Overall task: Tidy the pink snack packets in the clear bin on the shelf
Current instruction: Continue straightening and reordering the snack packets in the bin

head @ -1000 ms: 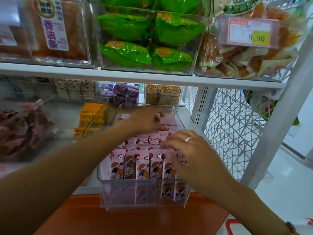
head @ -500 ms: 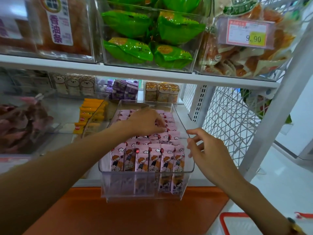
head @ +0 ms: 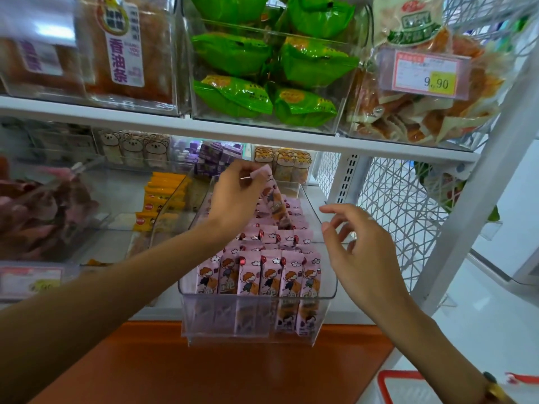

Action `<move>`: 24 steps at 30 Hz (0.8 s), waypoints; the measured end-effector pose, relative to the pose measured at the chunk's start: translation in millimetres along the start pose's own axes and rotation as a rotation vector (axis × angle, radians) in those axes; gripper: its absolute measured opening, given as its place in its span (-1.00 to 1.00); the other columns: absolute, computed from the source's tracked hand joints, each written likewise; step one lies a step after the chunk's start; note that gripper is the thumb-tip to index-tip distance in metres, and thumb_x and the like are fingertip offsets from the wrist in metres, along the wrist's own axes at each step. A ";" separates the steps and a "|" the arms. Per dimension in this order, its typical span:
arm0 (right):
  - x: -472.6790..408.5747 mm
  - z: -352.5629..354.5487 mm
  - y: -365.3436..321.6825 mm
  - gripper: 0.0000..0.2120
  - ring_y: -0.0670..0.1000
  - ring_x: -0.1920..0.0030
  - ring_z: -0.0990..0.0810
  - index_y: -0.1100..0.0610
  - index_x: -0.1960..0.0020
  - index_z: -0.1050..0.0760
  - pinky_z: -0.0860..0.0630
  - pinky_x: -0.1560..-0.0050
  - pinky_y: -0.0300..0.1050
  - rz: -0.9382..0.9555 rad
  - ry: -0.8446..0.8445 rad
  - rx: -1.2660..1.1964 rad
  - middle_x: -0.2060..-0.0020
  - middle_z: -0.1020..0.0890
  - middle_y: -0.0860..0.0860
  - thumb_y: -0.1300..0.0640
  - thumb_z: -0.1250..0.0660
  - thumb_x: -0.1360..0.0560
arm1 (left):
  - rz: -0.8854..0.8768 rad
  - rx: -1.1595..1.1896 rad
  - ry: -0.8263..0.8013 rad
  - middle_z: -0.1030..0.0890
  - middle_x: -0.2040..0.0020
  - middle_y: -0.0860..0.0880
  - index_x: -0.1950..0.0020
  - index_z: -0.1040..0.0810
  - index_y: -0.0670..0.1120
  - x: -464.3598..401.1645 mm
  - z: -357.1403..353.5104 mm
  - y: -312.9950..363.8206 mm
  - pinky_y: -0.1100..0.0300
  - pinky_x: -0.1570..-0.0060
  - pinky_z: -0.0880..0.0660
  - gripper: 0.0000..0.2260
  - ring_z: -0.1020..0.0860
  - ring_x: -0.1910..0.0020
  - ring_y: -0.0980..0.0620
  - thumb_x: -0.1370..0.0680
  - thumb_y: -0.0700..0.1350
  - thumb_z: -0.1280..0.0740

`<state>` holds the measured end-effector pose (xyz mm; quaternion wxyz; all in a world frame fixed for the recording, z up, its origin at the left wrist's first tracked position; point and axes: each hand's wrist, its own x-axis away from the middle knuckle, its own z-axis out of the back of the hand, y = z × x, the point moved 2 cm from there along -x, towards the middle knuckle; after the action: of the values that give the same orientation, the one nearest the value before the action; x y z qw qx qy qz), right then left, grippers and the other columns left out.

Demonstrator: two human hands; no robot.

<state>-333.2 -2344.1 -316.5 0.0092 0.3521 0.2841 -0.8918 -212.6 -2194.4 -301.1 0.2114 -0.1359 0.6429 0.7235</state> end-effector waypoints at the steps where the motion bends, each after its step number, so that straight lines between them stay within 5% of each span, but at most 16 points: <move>1: -0.5 -2.0 -6.3 -0.75 -0.18 0.14 -0.51 0.01 -0.21 -0.50 -0.39 0.25 -0.40 0.010 -0.007 -0.048 0.13 -0.53 -0.15 0.11 -0.27 -0.54 | -0.031 0.036 0.022 -0.59 0.10 0.10 -0.03 -0.48 -0.06 9.3 5.9 5.6 0.47 0.16 -0.49 -0.89 -0.55 0.13 0.24 -0.59 -0.04 -0.27; 7: 3.7 -29.6 -35.2 -0.40 -0.21 -0.26 -0.38 -0.11 -0.46 -0.18 -0.33 -0.17 -0.39 -0.044 -0.296 -0.268 -0.31 -0.40 -0.15 -0.24 -0.17 -0.47 | -0.083 0.173 -0.042 -0.67 0.10 0.01 0.00 -0.56 -0.06 58.1 24.9 26.0 0.29 0.04 -0.57 -0.87 -0.64 0.06 0.14 -0.55 -0.03 -0.31; 11: 2.4 -40.4 -46.1 -0.63 -0.25 -0.05 -0.53 -0.05 -0.33 -0.37 -0.44 0.04 -0.47 -0.020 -0.314 -0.370 -0.11 -0.56 -0.14 -0.04 -0.27 -0.54 | -0.063 0.293 -0.068 -0.68 0.08 0.07 -0.04 -0.57 -0.03 66.6 34.1 29.5 0.40 0.15 -0.53 -0.89 -0.65 0.08 0.18 -0.54 -0.09 -0.31; 14: -2.6 -45.3 -43.6 -0.72 -0.15 0.03 -0.63 -0.01 -0.17 -0.51 -0.56 -0.03 -0.24 -0.286 -0.316 -0.642 0.02 -0.66 -0.10 -0.01 -0.36 -0.48 | -0.072 0.233 -0.081 -0.62 -0.10 0.11 -0.17 -0.50 0.06 67.1 41.1 22.5 0.33 0.07 -0.56 -0.80 -0.60 -0.06 0.23 -0.57 -0.13 -0.29; 17: -3.3 -50.8 -38.0 -0.71 -0.06 -0.01 -0.66 0.08 -0.14 -0.54 -0.54 -0.17 -0.06 -0.544 -0.335 -0.879 0.02 -0.69 -0.01 0.00 -0.39 -0.45 | -0.016 0.109 -0.173 -0.53 -0.09 0.13 -0.17 -0.43 0.14 71.6 40.1 12.8 0.43 0.24 -0.52 -0.70 -0.57 0.03 0.30 -0.51 -0.15 -0.34; 20: -2.6 -52.3 -39.2 -0.67 -0.02 0.01 -0.67 0.13 -0.12 -0.55 -0.54 -0.14 -0.01 -0.559 -0.302 -0.920 0.08 -0.70 0.01 -0.02 -0.39 -0.43 | -0.095 -0.178 -0.216 -0.49 -0.06 0.18 -0.14 -0.39 0.14 74.5 35.9 7.0 0.39 0.12 -0.50 -0.58 -0.53 0.03 0.25 -0.39 -0.06 -0.49; 24: -5.3 -50.3 -39.0 -0.56 -0.07 0.05 -0.64 0.14 -0.14 -0.52 -0.54 -0.09 -0.08 -0.543 -0.259 -0.971 0.12 -0.68 -0.03 -0.05 -0.38 -0.34 | -0.167 -0.199 -0.182 -0.55 -0.01 0.30 -0.11 -0.43 0.20 73.6 36.9 5.8 0.46 0.08 -0.47 -0.68 -0.51 -0.02 0.34 -0.44 0.02 -0.46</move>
<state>-306.3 -2286.6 -323.3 -0.0249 0.1095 0.7383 -0.6651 -276.9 -2148.8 -325.5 0.3139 -0.1431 0.5324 0.7730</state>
